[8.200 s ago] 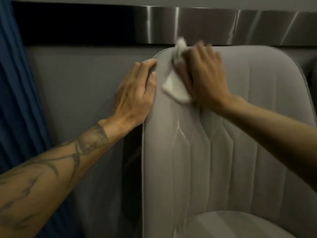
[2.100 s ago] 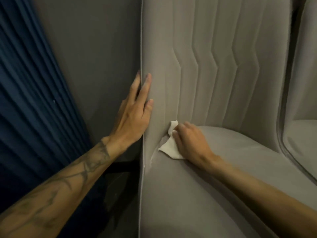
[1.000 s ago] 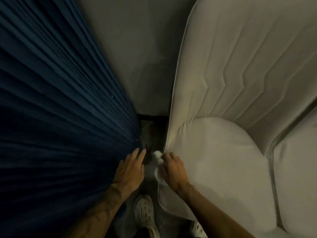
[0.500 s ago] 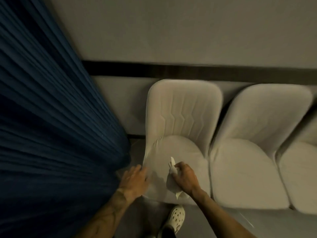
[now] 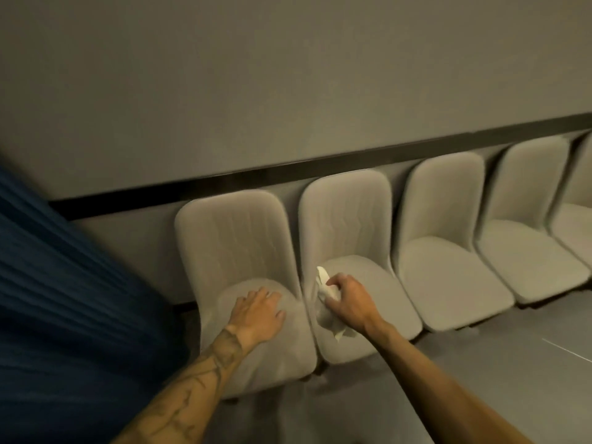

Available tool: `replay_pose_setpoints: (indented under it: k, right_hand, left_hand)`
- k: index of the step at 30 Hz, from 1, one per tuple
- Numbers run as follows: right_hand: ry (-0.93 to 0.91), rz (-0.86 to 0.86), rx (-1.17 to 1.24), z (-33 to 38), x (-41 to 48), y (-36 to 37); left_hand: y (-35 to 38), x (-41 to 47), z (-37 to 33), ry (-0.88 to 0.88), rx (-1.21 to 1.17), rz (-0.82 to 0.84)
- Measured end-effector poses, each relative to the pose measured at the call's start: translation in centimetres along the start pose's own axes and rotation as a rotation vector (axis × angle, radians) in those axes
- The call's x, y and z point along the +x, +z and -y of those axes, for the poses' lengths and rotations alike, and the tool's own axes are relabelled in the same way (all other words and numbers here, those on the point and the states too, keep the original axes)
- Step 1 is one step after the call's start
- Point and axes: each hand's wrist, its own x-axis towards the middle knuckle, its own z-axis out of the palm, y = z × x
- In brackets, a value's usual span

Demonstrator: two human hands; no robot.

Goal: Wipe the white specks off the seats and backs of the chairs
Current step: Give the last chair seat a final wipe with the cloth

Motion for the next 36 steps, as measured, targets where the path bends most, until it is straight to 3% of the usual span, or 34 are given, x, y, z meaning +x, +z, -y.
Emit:
replay_pose_setpoints:
  k: [16,28,36]
  right_hand:
    - [0.104,-0.240,0.109,-25.7,1.5,-33.7]
    - [0.243,-0.450,0.100,-42.7,9.8,-56.3]
    - [0.320,-0.528,0.136,-54.9,13.7,-69.9]
  left_hand:
    - [-8.9,11.6,-42.1,0.209,0.128,-0.068]
    - [-15.6,28.3,-69.2,0.447,0.175,-0.067]
    - [-18.5,36.9,-86.7,0.505,0.227,-0.045]
